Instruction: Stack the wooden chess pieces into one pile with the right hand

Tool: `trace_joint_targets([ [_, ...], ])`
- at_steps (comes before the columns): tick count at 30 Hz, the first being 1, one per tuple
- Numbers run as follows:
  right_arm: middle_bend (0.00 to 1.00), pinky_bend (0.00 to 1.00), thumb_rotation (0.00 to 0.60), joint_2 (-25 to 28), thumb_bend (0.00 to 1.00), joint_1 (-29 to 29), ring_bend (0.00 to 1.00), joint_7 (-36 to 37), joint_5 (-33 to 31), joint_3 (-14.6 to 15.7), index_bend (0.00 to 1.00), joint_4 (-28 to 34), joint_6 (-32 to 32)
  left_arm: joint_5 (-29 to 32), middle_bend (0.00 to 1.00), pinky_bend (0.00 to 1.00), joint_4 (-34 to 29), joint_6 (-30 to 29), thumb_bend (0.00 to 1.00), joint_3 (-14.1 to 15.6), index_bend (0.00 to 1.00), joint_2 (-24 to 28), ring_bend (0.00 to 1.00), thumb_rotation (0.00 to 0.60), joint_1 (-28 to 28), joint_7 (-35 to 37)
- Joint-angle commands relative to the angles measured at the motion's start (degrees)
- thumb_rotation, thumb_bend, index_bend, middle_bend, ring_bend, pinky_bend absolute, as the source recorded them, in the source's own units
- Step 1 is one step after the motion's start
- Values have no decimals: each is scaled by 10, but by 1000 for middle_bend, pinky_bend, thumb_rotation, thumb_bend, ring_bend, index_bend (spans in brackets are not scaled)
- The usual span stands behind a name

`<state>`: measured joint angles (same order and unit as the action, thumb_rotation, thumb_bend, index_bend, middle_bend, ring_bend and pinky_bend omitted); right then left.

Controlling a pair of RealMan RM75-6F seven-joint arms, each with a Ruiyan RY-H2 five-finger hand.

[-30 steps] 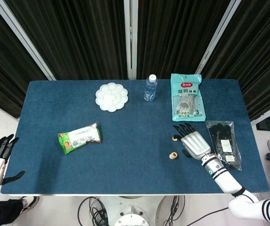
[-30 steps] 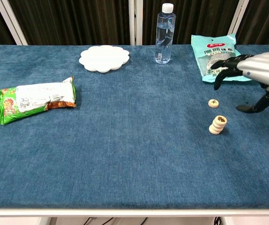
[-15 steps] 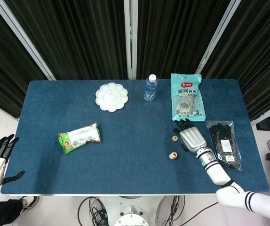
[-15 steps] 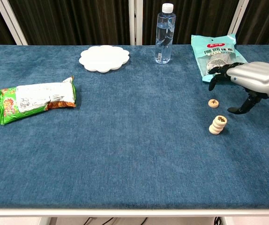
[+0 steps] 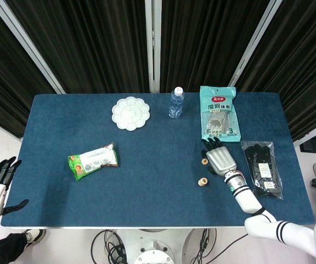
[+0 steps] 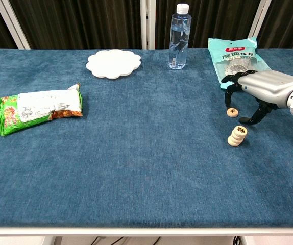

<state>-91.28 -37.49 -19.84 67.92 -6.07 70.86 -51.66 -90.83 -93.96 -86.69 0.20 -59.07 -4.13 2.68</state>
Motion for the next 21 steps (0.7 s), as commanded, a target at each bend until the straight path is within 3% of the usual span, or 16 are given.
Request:
trace_joint_targets([
  [1,68,0,600,-1,228,0,0,0,0,0,413,-1,1,0,1,0,0,0,0,0,65,0,0,600,0,0],
  [21,88,0,600,-9,242,-1,0,6,4,-5,519,-11,-4,2,1,0,1,4,0,0,65,0,0,600,-1,-1],
])
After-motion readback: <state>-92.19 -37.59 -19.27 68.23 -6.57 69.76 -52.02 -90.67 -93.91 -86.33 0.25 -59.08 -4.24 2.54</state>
